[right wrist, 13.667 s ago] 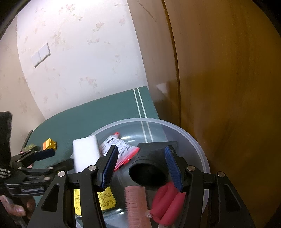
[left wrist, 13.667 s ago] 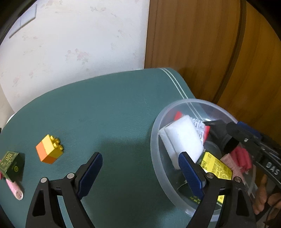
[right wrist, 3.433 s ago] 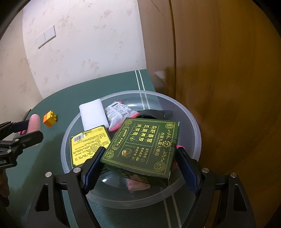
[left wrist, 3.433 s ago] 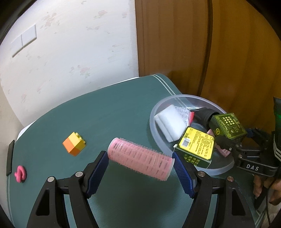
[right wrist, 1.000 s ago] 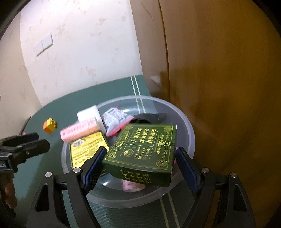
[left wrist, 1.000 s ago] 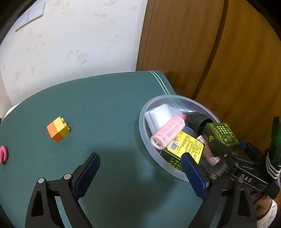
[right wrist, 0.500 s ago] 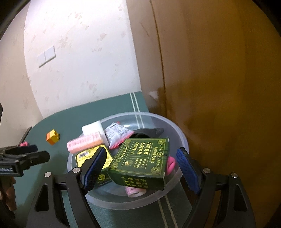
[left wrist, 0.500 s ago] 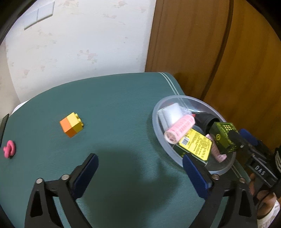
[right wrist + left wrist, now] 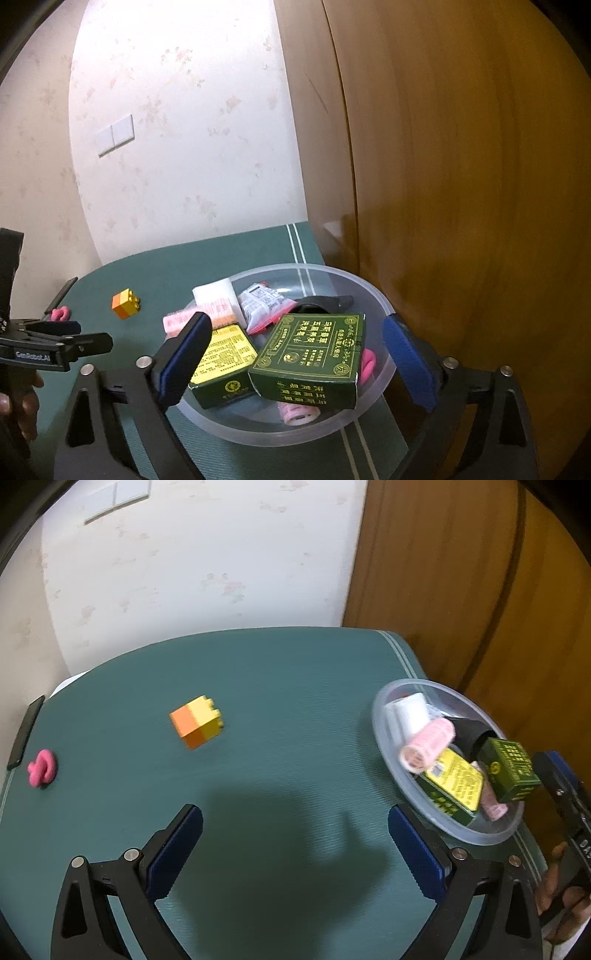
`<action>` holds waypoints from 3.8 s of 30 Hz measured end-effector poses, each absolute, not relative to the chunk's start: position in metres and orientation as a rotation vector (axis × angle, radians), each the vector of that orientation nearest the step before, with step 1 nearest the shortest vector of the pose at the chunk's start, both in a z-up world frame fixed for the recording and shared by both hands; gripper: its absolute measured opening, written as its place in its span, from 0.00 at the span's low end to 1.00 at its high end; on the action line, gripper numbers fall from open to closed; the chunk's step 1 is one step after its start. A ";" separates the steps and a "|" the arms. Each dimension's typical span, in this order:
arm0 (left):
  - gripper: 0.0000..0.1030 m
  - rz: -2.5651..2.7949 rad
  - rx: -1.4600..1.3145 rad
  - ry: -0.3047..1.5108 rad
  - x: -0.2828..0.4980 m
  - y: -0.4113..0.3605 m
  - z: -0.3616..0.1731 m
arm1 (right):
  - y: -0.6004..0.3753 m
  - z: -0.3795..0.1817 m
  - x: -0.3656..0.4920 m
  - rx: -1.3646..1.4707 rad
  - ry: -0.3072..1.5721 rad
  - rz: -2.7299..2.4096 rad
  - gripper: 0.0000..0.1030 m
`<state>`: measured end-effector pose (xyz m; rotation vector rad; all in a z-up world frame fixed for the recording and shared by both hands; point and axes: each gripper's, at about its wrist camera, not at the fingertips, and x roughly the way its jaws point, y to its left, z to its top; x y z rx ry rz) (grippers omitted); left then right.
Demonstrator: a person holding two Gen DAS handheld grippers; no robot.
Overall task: Organize objects
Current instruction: 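Open both tools to drop the roller and green box into the bowl, then grasp the pink knotted toy with the left tool while the right tool approaches the orange-yellow brick, then close the right tool around the orange-yellow toy brick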
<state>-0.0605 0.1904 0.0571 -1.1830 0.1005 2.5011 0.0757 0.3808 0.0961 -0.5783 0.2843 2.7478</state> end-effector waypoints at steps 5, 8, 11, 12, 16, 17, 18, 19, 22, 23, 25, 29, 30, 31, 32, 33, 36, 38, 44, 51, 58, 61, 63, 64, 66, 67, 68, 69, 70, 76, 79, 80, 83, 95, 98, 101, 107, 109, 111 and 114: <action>0.99 2.525 -1.200 0.070 -0.061 0.174 0.056 | 0.385 0.095 0.075 -0.581 0.300 2.740 0.96; 0.99 2.540 -1.205 0.051 -0.061 0.162 0.055 | 0.385 0.095 0.075 -0.582 0.297 2.730 0.96; 0.99 2.554 -1.211 0.033 -0.061 0.150 0.055 | 0.383 0.095 0.075 -0.577 0.277 2.718 0.96; 0.99 2.559 -1.213 0.027 -0.061 0.147 0.055 | 0.382 0.096 0.075 -0.576 0.269 2.716 0.96; 0.99 2.585 -1.216 0.005 -0.061 0.128 0.054 | 0.375 0.097 0.074 -0.584 0.256 2.726 0.96; 0.99 2.591 -1.217 0.001 -0.062 0.124 0.055 | 0.372 0.097 0.073 -0.590 0.258 2.733 0.96; 0.99 2.600 -1.221 -0.006 -0.062 0.117 0.054 | 0.370 0.097 0.072 -0.594 0.257 2.740 0.96; 0.99 2.606 -1.224 -0.009 -0.062 0.113 0.054 | 0.365 0.097 0.070 -0.601 0.255 2.752 0.96; 0.99 2.628 -1.232 -0.020 -0.064 0.098 0.054 | 0.352 0.096 0.066 -0.624 0.249 2.789 0.96; 0.99 2.634 -1.234 -0.025 -0.064 0.094 0.054 | 0.347 0.096 0.064 -0.632 0.243 2.800 0.96; 0.99 2.648 -1.235 -0.037 -0.066 0.084 0.055 | 0.337 0.096 0.060 -0.647 0.214 2.822 0.96; 0.99 2.668 -1.237 -0.057 -0.068 0.069 0.055 | 0.315 0.095 0.051 -0.679 0.144 2.862 0.96; 0.99 2.671 -1.239 -0.061 -0.068 0.066 0.054 | 0.309 0.094 0.048 -0.691 0.133 2.873 0.96; 0.99 2.675 -1.243 -0.064 -0.069 0.062 0.054 | 0.306 0.094 0.046 -0.701 0.130 2.881 0.96; 0.99 2.677 -1.246 -0.065 -0.069 0.060 0.053 | 0.302 0.093 0.043 -0.718 0.130 2.891 0.96; 0.99 2.681 -1.248 -0.066 -0.070 0.056 0.052 | 0.299 0.092 0.040 -0.739 0.136 2.902 0.96; 0.99 2.692 -1.258 -0.071 -0.072 0.046 0.049 | 0.291 0.091 0.031 -0.789 0.162 2.931 0.96; 0.99 2.702 -1.263 -0.076 -0.074 0.038 0.049 | 0.285 0.092 0.024 -0.820 0.173 2.954 0.96; 0.99 2.742 -1.279 -0.107 -0.083 0.011 0.047 | 0.261 0.096 -0.006 -0.877 0.140 3.008 0.96; 0.99 2.784 -1.319 -0.136 -0.099 -0.025 0.039 | 0.234 0.084 -0.050 -0.995 0.130 3.038 0.96; 0.99 2.813 -1.347 -0.154 -0.117 -0.054 0.034 | 0.214 0.073 -0.092 -1.071 0.136 3.039 0.96; 0.99 2.824 -1.363 -0.149 -0.125 -0.063 0.030 | 0.207 0.068 -0.107 -1.096 0.132 3.037 0.96; 0.99 2.826 -1.375 -0.140 -0.131 -0.067 0.026 | 0.203 0.064 -0.117 -1.111 0.131 3.034 0.96; 0.99 2.828 -1.385 -0.132 -0.135 -0.069 0.024 | 0.201 0.061 -0.123 -1.122 0.134 3.032 0.96; 0.99 2.831 -1.397 -0.114 -0.142 -0.072 0.021 | 0.200 0.057 -0.130 -1.138 0.146 3.027 0.96; 0.99 2.832 -1.397 -0.108 -0.144 -0.072 0.020 | 0.199 0.055 -0.134 -1.147 0.152 3.025 0.96; 0.99 2.832 -1.397 -0.102 -0.147 -0.073 0.020 | 0.199 0.053 -0.138 -1.156 0.158 3.021 0.96; 0.99 2.833 -1.394 -0.093 -0.150 -0.073 0.020 | 0.198 0.052 -0.141 -1.162 0.162 3.018 0.96; 0.99 2.835 -1.390 -0.082 -0.154 -0.074 0.020 | 0.197 0.050 -0.144 -1.170 0.167 3.015 0.96; 0.99 2.838 -1.387 -0.039 -0.178 -0.077 0.018 | 0.193 0.047 -0.159 -1.178 0.187 3.015 0.96; 0.99 2.840 -1.405 -0.032 -0.190 -0.079 0.013 | 0.191 0.045 -0.167 -1.184 0.203 3.015 0.96; 0.99 2.841 -1.411 -0.035 -0.193 -0.079 0.012 | 0.191 0.045 -0.169 -1.186 0.209 3.015 0.96; 0.98 2.838 -1.422 -0.057 -0.202 -0.083 0.008 | 0.188 0.042 -0.178 -1.204 0.222 3.017 0.96; 0.54 2.836 -1.423 -0.099 -0.208 -0.091 0.001 | 0.182 0.035 -0.202 -1.262 0.264 3.010 0.96; 0.52 2.837 -1.417 -0.115 -0.205 -0.091 0.002 | 0.181 0.033 -0.205 -1.284 0.260 3.005 0.96; 0.52 2.834 -1.409 -0.127 -0.201 -0.091 0.004 | 0.180 0.030 -0.208 -1.310 0.251 2.985 0.96; 0.51 2.836 -1.368 -0.137 -0.189 -0.087 0.013 | 0.178 0.024 -0.217 -1.357 0.201 2.938 0.95; 0.51 2.837 -1.351 -0.137 -0.186 -0.084 0.016 | 0.176 0.023 -0.218 -1.359 0.178 2.933 0.93; 0.51 2.834 -1.340 -0.139 -0.183 -0.083 0.018 | 0.174 0.022 -0.219 -1.362 0.158 2.926 0.84; 0.51 2.829 -1.317 -0.135 -0.178 -0.078 0.023 | 0.175 0.021 -0.221 -1.361 0.146 2.911 0.72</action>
